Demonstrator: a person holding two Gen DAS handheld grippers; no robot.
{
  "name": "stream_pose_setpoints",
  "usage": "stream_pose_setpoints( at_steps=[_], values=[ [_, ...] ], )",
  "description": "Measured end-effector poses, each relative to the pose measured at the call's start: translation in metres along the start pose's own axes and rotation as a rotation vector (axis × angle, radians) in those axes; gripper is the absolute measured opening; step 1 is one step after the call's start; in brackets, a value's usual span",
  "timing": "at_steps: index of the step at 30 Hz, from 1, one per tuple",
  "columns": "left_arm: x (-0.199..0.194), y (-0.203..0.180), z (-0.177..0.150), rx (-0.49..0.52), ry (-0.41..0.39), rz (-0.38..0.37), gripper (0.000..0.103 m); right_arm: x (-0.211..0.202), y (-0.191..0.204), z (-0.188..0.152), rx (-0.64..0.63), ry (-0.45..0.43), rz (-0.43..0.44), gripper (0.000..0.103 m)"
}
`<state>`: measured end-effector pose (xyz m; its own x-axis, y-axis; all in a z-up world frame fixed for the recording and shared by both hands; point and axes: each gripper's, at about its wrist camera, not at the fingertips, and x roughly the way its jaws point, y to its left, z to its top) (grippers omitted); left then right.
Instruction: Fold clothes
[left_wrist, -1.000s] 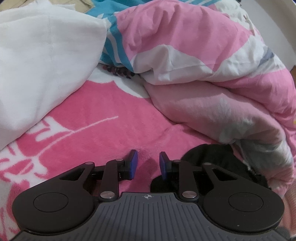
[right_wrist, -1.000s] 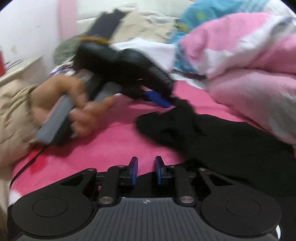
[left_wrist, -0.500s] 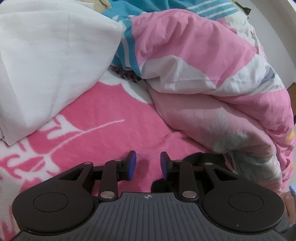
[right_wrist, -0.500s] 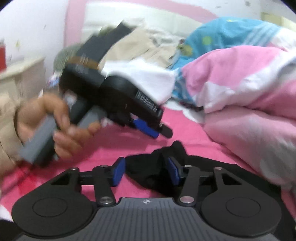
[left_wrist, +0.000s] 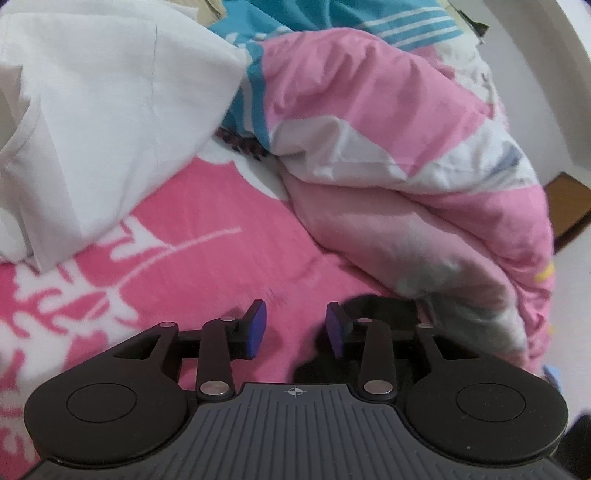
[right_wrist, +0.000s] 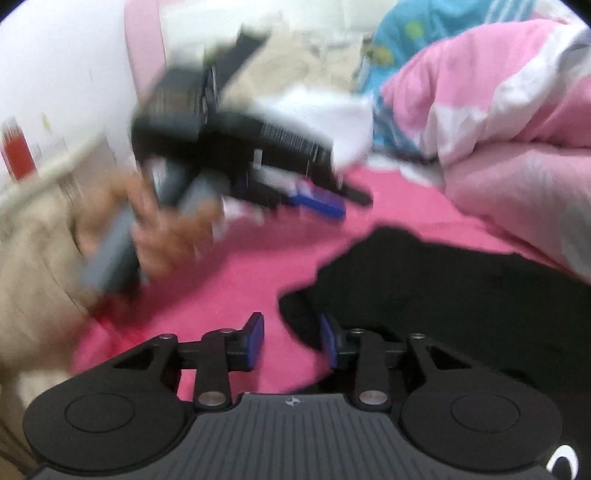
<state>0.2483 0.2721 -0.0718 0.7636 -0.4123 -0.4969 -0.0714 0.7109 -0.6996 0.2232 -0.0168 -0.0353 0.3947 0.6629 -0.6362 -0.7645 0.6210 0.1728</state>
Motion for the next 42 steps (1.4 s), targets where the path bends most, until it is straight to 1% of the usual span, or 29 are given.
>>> stream_pose_setpoints(
  at_steps=[1,2,4,6,9,10,12,13,14,15,16,17,18,19,20,21,22,24,26,28,30,31,32,33,35,39,40,42],
  values=[
    [-0.003,0.0,-0.002,0.005,0.007,-0.015,0.037,-0.007,-0.006,0.006,0.04,-0.028,-0.004,0.036],
    [-0.006,0.0,-0.003,0.011,0.015,-0.029,0.037,-0.004,-0.01,0.012,0.062,-0.021,-0.017,0.036],
    [-0.011,-0.002,-0.006,0.031,0.033,-0.057,0.037,0.009,-0.017,0.023,0.094,0.017,-0.047,0.036],
    [-0.014,-0.008,-0.012,0.099,0.067,-0.07,0.037,0.021,-0.024,0.035,0.126,0.054,-0.078,0.037],
    [-0.014,-0.021,-0.025,0.216,0.114,-0.062,0.037,0.039,-0.035,0.052,0.174,0.11,-0.124,0.037],
    [-0.014,-0.026,-0.03,0.26,0.123,-0.055,0.037,0.045,-0.038,0.057,0.19,0.129,-0.139,0.039],
    [-0.013,-0.036,-0.041,0.352,0.128,-0.024,0.037,0.058,-0.045,0.069,0.222,0.166,-0.169,0.045],
    [-0.012,-0.041,-0.046,0.4,0.128,-0.005,0.037,0.064,-0.049,0.074,0.238,0.185,-0.185,0.047],
    [-0.01,-0.045,-0.051,0.437,0.128,0.015,0.037,0.07,-0.053,0.08,0.254,0.204,-0.2,0.047],
    [-0.008,-0.048,-0.055,0.467,0.126,0.036,0.037,0.07,-0.053,0.08,0.259,0.194,-0.204,0.046],
    [-0.006,-0.05,-0.058,0.488,0.121,0.052,0.037,0.067,-0.053,0.077,0.26,0.174,-0.205,0.039],
    [-0.006,-0.052,-0.061,0.501,0.114,0.062,0.037,0.064,-0.052,0.075,0.262,0.155,-0.205,0.022],
    [-0.005,-0.053,-0.063,0.514,0.107,0.073,0.036,0.061,-0.052,0.072,0.263,0.135,-0.206,0.014],
    [-0.005,-0.054,-0.065,0.526,0.098,0.079,0.034,0.059,-0.051,0.069,0.264,0.116,-0.206,0.008],
    [-0.006,-0.055,-0.066,0.536,0.086,0.08,0.033,0.056,-0.05,0.067,0.266,0.096,-0.207,0.006],
    [-0.007,-0.056,-0.068,0.544,0.075,0.075,0.03,0.053,-0.05,0.064,0.267,0.077,-0.207,0.006],
    [-0.009,-0.059,-0.069,0.561,0.06,0.058,0.029,0.051,-0.049,0.062,0.268,0.057,-0.208,0.006],
    [-0.015,-0.066,-0.073,0.613,0.023,0.012,0.029,0.027,-0.059,0.056,0.32,-0.07,-0.166,0.006],
    [-0.019,-0.075,-0.08,0.677,0.006,-0.038,0.03,0.0,-0.07,0.039,0.393,-0.181,-0.106,0.006],
    [-0.022,-0.084,-0.089,0.736,0.003,-0.085,0.03,-0.023,-0.083,0.014,0.468,-0.25,-0.074,0.007],
    [-0.021,-0.091,-0.097,0.788,0.024,-0.12,0.031,-0.038,-0.099,-0.016,0.56,-0.256,-0.09,0.009],
    [-0.021,-0.094,-0.1,0.812,0.032,-0.131,0.032,-0.043,-0.108,-0.031,0.604,-0.246,-0.111,0.011],
    [-0.022,-0.096,-0.103,0.829,0.04,-0.143,0.032,-0.047,-0.117,-0.046,0.653,-0.23,-0.148,0.015],
    [-0.022,-0.098,-0.105,0.841,0.049,-0.157,0.032,-0.052,-0.125,-0.06,0.707,-0.215,-0.193,0.017],
    [-0.023,-0.101,-0.109,0.863,0.064,-0.183,0.033,-0.062,-0.137,-0.079,0.789,-0.201,-0.262,0.018],
    [-0.02,-0.105,-0.112,0.875,0.08,-0.195,0.035,-0.071,-0.131,-0.074,0.788,-0.215,-0.288,0.018],
    [-0.019,-0.105,-0.112,0.875,0.084,-0.195,0.036,-0.073,-0.129,-0.073,0.786,-0.219,-0.293,0.02],
    [-0.017,-0.105,-0.11,0.874,0.087,-0.195,0.036,-0.078,-0.126,-0.069,0.78,-0.227,-0.302,0.03]
  ],
)
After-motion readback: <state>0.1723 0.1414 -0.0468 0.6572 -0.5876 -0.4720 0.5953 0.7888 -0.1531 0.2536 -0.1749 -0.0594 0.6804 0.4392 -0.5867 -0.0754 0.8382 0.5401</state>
